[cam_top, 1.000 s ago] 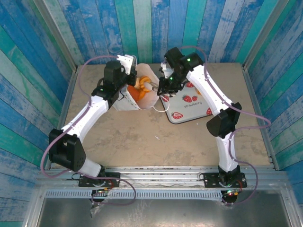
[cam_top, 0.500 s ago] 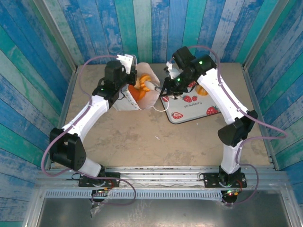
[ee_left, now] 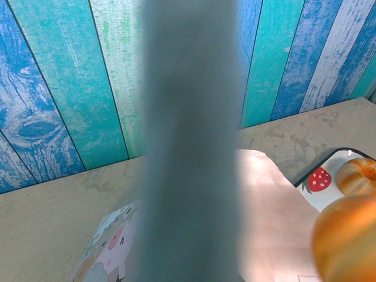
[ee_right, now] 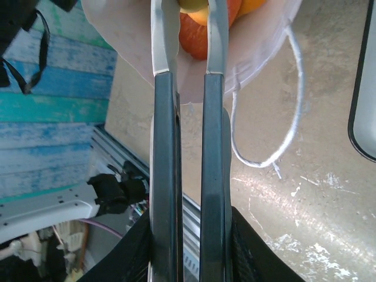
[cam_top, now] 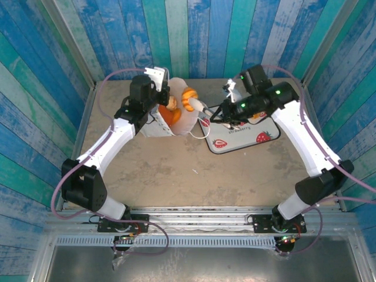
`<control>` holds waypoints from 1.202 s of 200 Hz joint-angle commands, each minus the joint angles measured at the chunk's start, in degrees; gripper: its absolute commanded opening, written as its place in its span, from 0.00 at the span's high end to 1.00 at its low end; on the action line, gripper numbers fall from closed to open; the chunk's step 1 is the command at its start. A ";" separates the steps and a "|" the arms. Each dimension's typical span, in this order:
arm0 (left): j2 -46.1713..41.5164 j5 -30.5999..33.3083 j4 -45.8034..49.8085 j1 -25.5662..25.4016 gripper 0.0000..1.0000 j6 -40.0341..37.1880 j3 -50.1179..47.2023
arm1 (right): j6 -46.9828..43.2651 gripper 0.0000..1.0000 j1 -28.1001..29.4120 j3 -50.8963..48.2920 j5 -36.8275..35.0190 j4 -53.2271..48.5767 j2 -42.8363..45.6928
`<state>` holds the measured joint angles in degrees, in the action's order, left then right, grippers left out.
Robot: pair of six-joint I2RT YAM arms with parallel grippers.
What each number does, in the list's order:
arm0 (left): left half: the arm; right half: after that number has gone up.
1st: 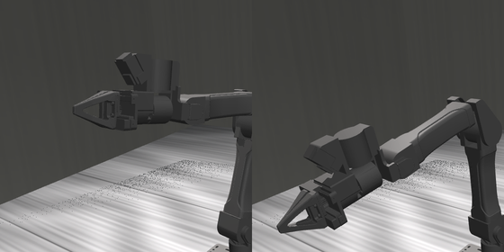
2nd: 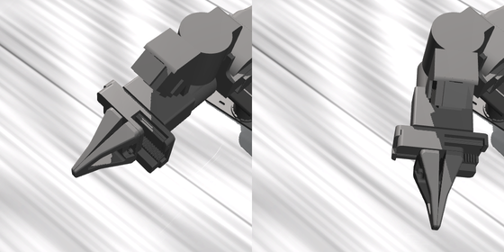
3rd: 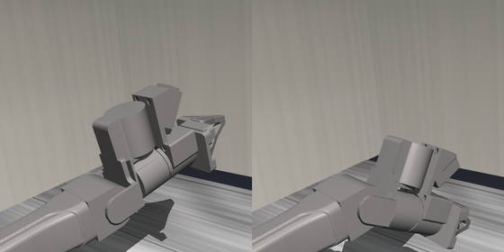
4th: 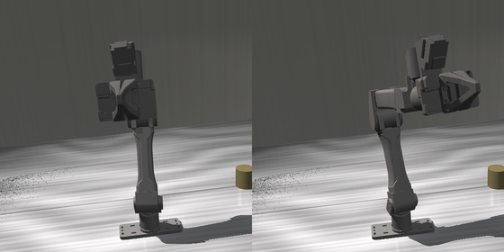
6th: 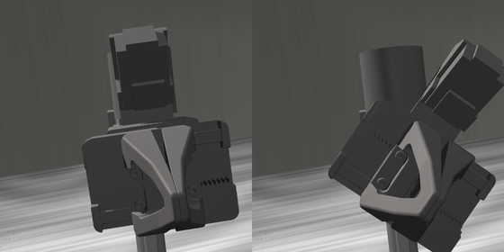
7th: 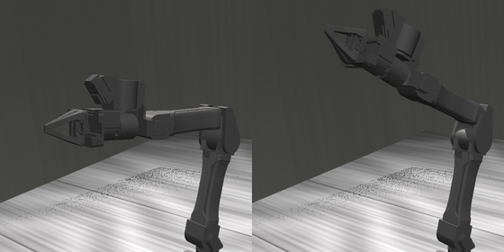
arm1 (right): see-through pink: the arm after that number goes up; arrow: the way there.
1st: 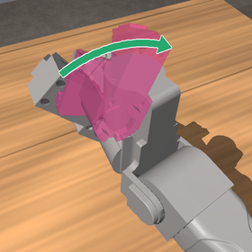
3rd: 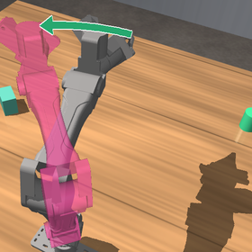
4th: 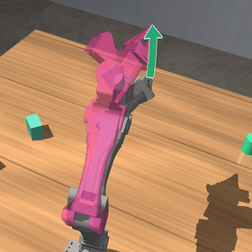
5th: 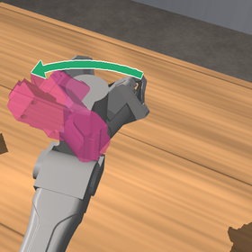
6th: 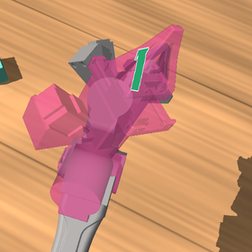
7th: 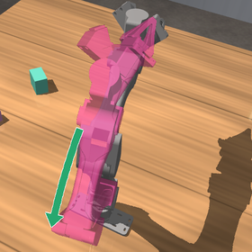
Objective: Take the fake bread out of the paper bag
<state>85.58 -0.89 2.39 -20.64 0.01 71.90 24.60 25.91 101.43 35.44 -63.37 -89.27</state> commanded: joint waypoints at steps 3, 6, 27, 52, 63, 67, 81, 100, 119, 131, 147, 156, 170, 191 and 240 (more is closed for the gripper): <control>2.01 0.57 -1.55 -0.19 0.99 0.53 2.84 | 1.66 0.71 -3.83 -4.12 4.15 5.28 5.51; 2.03 0.56 -1.54 -0.19 0.99 0.60 2.89 | 1.75 0.71 -4.56 -4.69 4.26 5.36 6.12; 2.14 0.49 -1.60 -0.19 0.99 0.60 3.14 | 1.72 0.70 -10.05 -8.88 5.61 6.00 10.38; 2.18 0.71 -1.38 -0.19 0.99 0.43 3.25 | 0.80 0.69 -16.73 -14.67 7.14 6.86 14.22; 2.22 0.88 -1.24 -0.16 0.99 0.39 3.28 | 0.48 0.69 -19.95 -17.94 8.53 7.64 15.69; 2.22 0.89 -1.06 -0.18 0.99 0.33 3.33 | 0.37 0.69 -21.14 -19.11 9.06 7.91 16.14; 2.13 0.97 -0.95 -0.19 1.00 0.19 3.23 | -0.14 0.69 -25.14 -23.05 11.15 8.83 17.38; 2.05 1.14 -0.90 -0.23 1.00 0.04 3.23 | -1.23 0.69 -29.29 -27.40 13.22 9.57 18.30; 1.82 1.15 -0.81 -0.21 1.00 0.00 3.07 | -2.65 0.69 -32.81 -30.92 14.52 9.99 18.61; 1.87 1.15 -0.81 -0.20 1.00 0.08 2.96 | -3.59 0.69 -34.91 -32.92 15.08 9.99 18.61; 1.85 1.25 -0.69 -0.18 1.00 0.08 2.76 | -5.02 0.69 -37.60 -35.64 15.44 10.07 18.70; 1.71 1.26 -0.71 -0.12 1.00 0.17 2.79 | -5.96 0.69 -39.09 -37.02 15.85 10.07 18.70; 1.74 1.32 -0.72 -0.19 1.00 0.21 2.71 | -7.25 0.69 -41.36 -39.14 16.05 10.08 18.40; 1.74 1.33 -0.72 -0.19 1.00 0.35 2.68 | -9.44 0.69 -44.40 -41.65 16.24 10.15 17.17; 1.53 1.37 -0.91 -0.19 1.00 0.60 2.09 | -13.61 0.69 -50.26 -44.21 15.41 10.36 12.53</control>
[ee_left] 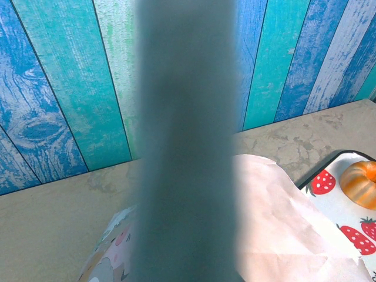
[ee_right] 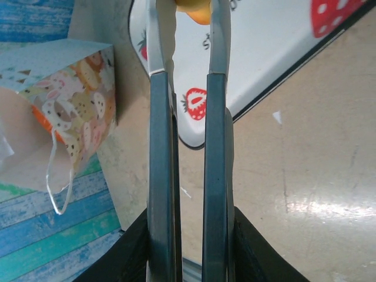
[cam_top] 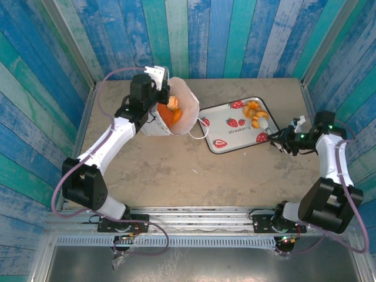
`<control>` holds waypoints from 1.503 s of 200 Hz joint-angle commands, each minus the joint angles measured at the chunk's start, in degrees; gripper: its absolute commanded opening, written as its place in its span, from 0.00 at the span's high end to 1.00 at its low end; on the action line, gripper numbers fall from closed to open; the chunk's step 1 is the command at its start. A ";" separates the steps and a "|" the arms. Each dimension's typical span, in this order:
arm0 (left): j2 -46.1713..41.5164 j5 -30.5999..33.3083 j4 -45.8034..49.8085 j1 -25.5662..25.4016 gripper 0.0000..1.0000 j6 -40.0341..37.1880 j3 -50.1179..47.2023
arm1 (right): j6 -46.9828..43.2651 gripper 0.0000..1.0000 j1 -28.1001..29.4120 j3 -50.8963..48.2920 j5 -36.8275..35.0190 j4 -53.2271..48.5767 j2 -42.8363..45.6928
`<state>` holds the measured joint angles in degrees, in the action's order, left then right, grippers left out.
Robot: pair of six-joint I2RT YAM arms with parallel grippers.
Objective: Take the fake bread out of the paper bag
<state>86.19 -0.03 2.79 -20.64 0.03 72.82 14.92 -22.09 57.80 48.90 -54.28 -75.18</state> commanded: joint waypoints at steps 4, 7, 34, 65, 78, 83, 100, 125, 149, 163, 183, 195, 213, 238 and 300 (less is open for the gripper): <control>0.86 0.52 -1.41 -0.19 1.00 0.58 1.11 | -4.08 0.69 -2.48 -0.58 1.73 1.30 -2.02; 0.89 0.56 -1.50 -0.19 1.00 0.58 1.10 | -4.21 0.69 -2.70 -0.58 1.61 1.40 -2.26; 0.91 0.60 -1.43 -0.19 0.99 0.65 1.14 | -4.54 0.68 -3.82 -0.34 0.72 2.53 -4.39; 1.23 0.23 -1.56 -0.20 0.99 0.81 1.39 | -3.49 0.68 -4.28 -0.11 0.05 5.20 -7.04; 1.30 0.03 -1.56 -0.19 0.99 0.76 1.47 | -2.86 0.68 -4.29 0.10 0.30 6.30 -8.21; 1.39 0.03 -1.56 -0.19 0.99 0.77 1.62 | -2.64 0.68 -4.36 0.20 0.62 6.71 -8.58; 1.45 0.03 -1.42 -0.19 0.99 0.76 1.65 | -1.96 0.67 -4.36 0.63 0.76 7.79 -9.51; 1.33 0.03 -1.44 -0.14 0.99 0.76 1.45 | -1.31 0.67 -4.28 0.65 1.19 8.94 -10.63; 1.28 0.03 -1.41 -0.19 0.99 0.85 1.34 | -0.75 0.67 -4.19 0.30 1.65 10.02 -11.76; 1.34 0.03 -1.56 -0.19 0.99 0.98 1.33 | -0.42 0.66 -4.06 0.12 1.90 10.95 -12.29; 1.27 -0.05 -1.77 -0.19 0.99 0.98 1.41 | 0.32 0.66 -3.63 -0.13 2.53 12.11 -13.04; 1.52 -0.06 -1.66 -0.19 0.99 1.02 1.52 | 0.87 0.66 -3.16 -0.31 2.88 12.94 -13.39; 1.53 -0.14 -1.62 -0.19 0.99 1.07 1.49 | 1.81 0.66 -2.16 -0.49 3.47 14.12 -13.92; 1.63 -0.06 -1.62 -0.19 0.99 1.03 1.54 | 2.90 0.66 -0.48 -0.50 3.78 15.39 -15.06; 1.59 -0.14 -1.56 -0.19 0.99 0.88 1.63 | 4.68 0.60 0.23 -0.97 1.00 15.71 -16.00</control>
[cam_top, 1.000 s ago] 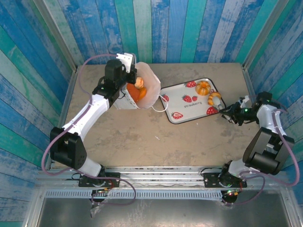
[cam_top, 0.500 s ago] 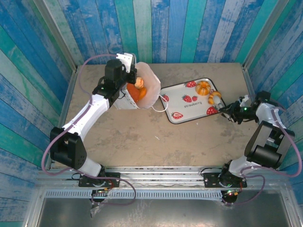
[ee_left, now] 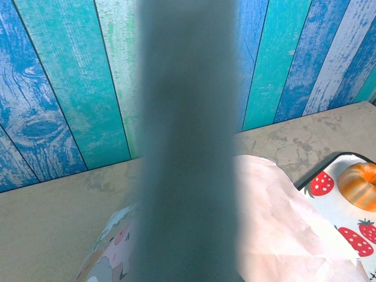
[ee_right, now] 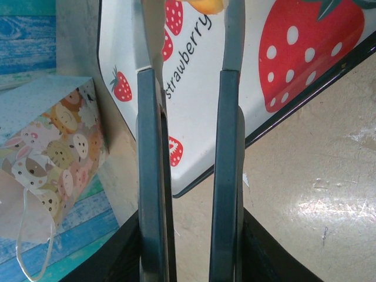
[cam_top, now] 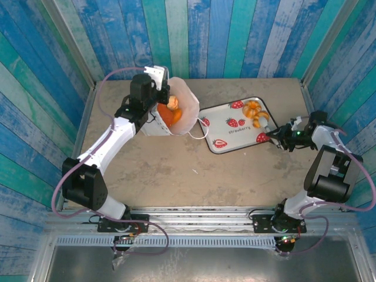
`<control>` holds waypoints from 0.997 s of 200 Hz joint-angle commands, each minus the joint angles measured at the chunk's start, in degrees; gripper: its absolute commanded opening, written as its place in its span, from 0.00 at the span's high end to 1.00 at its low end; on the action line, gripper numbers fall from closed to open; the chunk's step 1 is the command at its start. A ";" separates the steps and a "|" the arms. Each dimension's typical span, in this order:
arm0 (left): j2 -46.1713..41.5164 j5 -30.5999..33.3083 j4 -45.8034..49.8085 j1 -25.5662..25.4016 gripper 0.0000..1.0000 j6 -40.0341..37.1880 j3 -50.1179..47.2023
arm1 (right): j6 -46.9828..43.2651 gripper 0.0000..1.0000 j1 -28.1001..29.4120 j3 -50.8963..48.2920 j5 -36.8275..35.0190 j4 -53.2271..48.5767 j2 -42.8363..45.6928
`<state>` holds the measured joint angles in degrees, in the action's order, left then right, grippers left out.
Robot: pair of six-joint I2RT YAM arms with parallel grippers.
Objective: Take the fake bread out of the paper bag
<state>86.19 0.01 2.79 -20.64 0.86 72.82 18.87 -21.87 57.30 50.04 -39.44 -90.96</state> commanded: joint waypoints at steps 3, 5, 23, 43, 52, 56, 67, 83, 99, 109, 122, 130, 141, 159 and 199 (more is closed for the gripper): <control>1.56 -0.19 -1.56 -0.19 0.99 0.06 1.59 | 0.80 0.60 -0.01 -0.51 -0.26 0.87 -0.31; 1.55 -0.19 -1.56 -0.19 0.99 0.07 1.55 | 0.81 0.60 -0.04 -0.58 -0.29 0.88 -0.35; 1.56 -0.27 -1.39 -0.19 0.99 0.02 1.71 | 1.21 0.59 -0.28 -1.02 -0.55 0.90 -0.46; 1.61 -0.24 -1.29 -0.16 0.99 -0.05 1.80 | 1.69 0.58 -0.84 -1.39 -0.99 0.82 0.28; 1.59 -0.22 -1.25 -0.18 0.99 -0.06 1.78 | 1.91 0.58 -1.26 -1.64 -1.20 0.69 0.98; 1.59 -0.26 -1.28 -0.19 0.99 -0.07 1.76 | 1.95 0.58 -1.45 -1.73 -1.27 0.66 1.28; 1.69 -0.23 -1.29 -0.17 0.99 -0.07 1.84 | 2.04 0.58 -2.01 -1.86 -1.27 0.23 1.98; 1.64 -0.35 -1.34 -0.19 0.99 -0.07 1.93 | 1.79 0.55 -2.52 -2.01 -1.37 -0.58 2.93; 1.69 -0.44 -1.40 -0.19 0.99 -0.03 2.06 | 1.34 0.51 -2.63 -2.08 -1.69 -1.38 3.57; 1.79 -0.53 -1.36 -0.19 0.99 -0.05 2.11 | 1.24 0.49 -2.74 -2.19 -2.04 -1.61 3.84; 1.78 -0.70 -1.30 -0.19 0.99 -0.03 2.23 | 1.17 0.49 -2.91 -2.19 -2.05 -1.74 3.85; 1.76 -0.73 -1.25 -0.19 0.99 -0.06 2.27 | 1.08 0.49 -2.96 -2.28 -2.05 -1.85 3.86; 1.69 -0.71 -1.27 -0.19 0.99 -0.06 2.20 | 1.08 0.49 -3.01 -2.37 -2.05 -1.92 4.10; 1.43 -0.66 -1.11 -0.19 0.99 -0.05 2.07 | 1.00 0.49 -3.09 -2.52 -2.22 -2.30 4.68; 0.92 -0.58 -1.12 -0.23 0.99 -0.12 1.76 | -0.10 0.51 -3.61 -2.45 -2.58 -4.47 6.87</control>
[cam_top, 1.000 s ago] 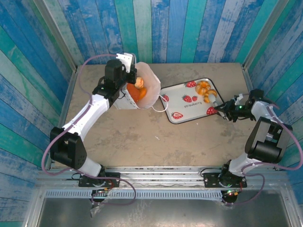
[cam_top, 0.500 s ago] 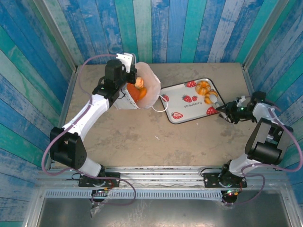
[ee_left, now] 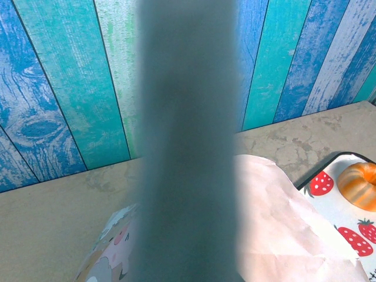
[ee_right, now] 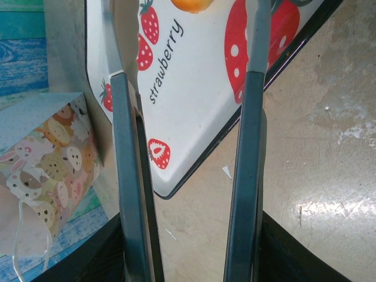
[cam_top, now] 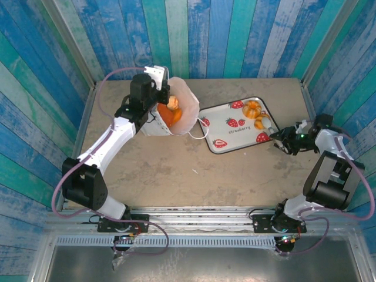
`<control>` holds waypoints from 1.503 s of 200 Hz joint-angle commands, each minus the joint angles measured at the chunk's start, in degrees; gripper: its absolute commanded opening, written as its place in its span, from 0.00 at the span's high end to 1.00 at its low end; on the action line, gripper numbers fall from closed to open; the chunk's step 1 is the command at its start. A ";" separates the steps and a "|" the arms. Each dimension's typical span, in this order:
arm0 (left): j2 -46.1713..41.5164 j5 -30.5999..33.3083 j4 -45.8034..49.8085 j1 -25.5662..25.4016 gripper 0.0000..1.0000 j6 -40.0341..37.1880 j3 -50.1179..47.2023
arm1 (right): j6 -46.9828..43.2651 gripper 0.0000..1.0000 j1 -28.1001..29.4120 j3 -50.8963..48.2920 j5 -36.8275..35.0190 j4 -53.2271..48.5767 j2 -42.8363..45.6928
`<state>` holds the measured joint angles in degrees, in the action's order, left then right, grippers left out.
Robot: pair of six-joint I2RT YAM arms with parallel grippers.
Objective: Take the fake bread out of the paper bag
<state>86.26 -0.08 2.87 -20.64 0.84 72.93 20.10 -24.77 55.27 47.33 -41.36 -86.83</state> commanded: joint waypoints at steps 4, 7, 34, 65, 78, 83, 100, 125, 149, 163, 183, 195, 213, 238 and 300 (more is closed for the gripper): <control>0.85 -0.45 -1.27 -0.15 0.99 -0.13 1.61 | -1.44 0.51 -0.74 -0.47 0.13 -2.80 2.95; 0.87 -0.41 -1.29 -0.24 0.99 -0.13 1.68 | -1.46 0.51 -0.79 -0.44 0.13 -2.93 3.17; 0.76 -0.46 -1.29 -0.18 0.99 -0.14 1.49 | -1.81 0.51 -0.89 -0.68 0.46 -4.29 4.96; 0.52 -0.36 -1.48 -0.24 0.99 -0.11 1.09 | -1.82 0.54 -0.89 -0.35 1.56 -6.23 8.04; 0.43 -0.27 -1.47 -0.19 0.99 -0.12 1.10 | -1.97 0.55 -0.89 0.22 1.89 -7.45 9.70; 0.46 -0.22 -1.54 -0.18 0.99 -0.07 1.04 | -2.14 0.55 -0.80 0.48 2.02 -7.99 10.38; 0.34 -0.01 -1.64 -0.15 0.99 -0.06 0.93 | -2.43 0.57 0.20 1.58 2.25 -9.85 12.71; 0.14 0.08 -1.88 -0.19 0.99 -0.04 0.73 | -1.98 0.61 5.55 4.50 -0.23 -11.04 15.56; -0.04 0.22 -1.82 -0.19 0.99 0.10 0.32 | -1.03 0.65 13.98 8.97 -5.66 -11.02 16.57; -0.37 0.25 -1.89 -0.18 0.99 -0.05 0.09 | -0.91 0.67 18.56 11.62 -8.71 -10.86 16.34; -0.76 0.44 -2.00 -0.19 0.99 -0.22 -0.16 | -1.24 0.69 24.33 15.76 -12.51 -10.52 15.75; -0.99 0.58 -2.11 -0.19 0.99 -0.36 -0.37 | -1.63 0.71 27.59 18.33 -14.71 -10.40 15.14; -0.96 0.66 -2.43 -0.19 0.99 -0.39 -0.55 | -2.18 0.71 32.32 21.99 -17.86 -10.59 14.20; -0.77 0.65 -2.43 -0.18 0.99 -0.57 -0.59 | -2.89 0.71 38.77 27.57 -21.96 -11.94 12.67; -0.30 0.28 -3.40 -0.19 0.99 -0.82 -1.04 | -2.70 0.70 53.84 42.27 -28.47 -20.73 3.88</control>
<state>86.24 0.12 2.09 -20.64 0.82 72.49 17.72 24.99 93.12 22.50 -57.41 -79.90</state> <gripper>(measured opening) 0.043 0.302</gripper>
